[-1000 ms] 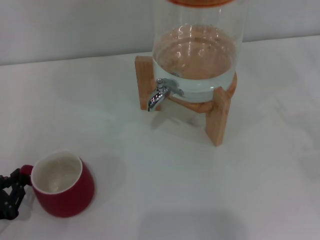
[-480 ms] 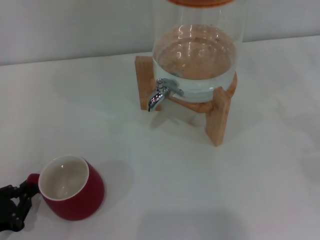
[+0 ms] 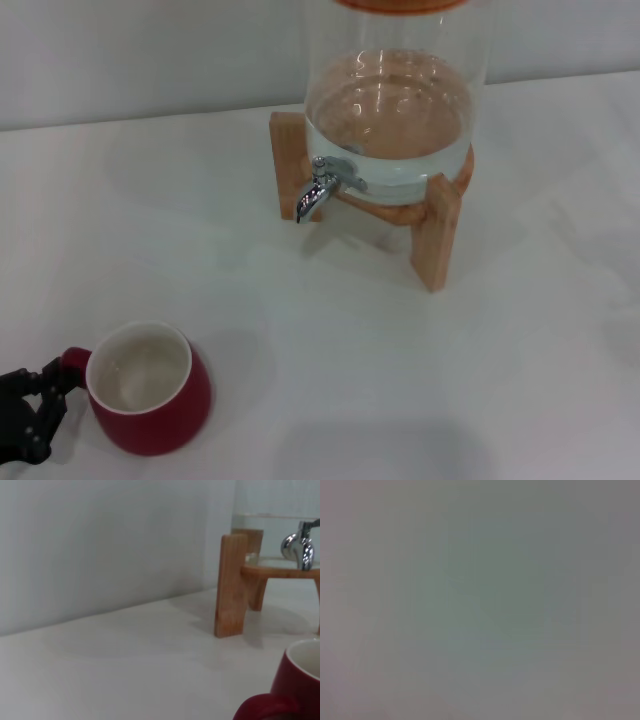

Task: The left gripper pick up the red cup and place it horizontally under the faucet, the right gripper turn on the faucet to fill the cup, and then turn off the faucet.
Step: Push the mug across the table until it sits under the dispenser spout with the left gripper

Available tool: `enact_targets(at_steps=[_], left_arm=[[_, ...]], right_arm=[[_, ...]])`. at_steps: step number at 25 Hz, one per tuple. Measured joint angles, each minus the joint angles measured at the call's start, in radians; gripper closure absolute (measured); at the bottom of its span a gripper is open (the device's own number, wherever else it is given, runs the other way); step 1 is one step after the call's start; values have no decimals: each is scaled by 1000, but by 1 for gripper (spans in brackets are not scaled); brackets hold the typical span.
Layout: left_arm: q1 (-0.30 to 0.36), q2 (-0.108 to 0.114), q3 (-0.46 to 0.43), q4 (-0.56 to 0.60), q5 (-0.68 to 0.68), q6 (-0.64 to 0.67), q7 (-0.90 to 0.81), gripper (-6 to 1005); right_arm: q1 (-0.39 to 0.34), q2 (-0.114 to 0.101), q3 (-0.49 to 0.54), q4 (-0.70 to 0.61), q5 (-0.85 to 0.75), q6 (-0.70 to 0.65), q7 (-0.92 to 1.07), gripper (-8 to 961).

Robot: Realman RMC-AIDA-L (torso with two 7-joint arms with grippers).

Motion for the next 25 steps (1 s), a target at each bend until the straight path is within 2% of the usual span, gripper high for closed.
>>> enact_targets(at_steps=[5,13,25], left_arm=[[20,-1,3,47,-22,-29,-2,900],[22,-1,1,53,-56,-47,0,900],[-61,0,2,22,-66,6,0,900]], right_arm=[[-1,1,0,0,0,2,0,230],[0,2,0,0,2,2,0,230],[5,2,0,0,2,2,0,230]])
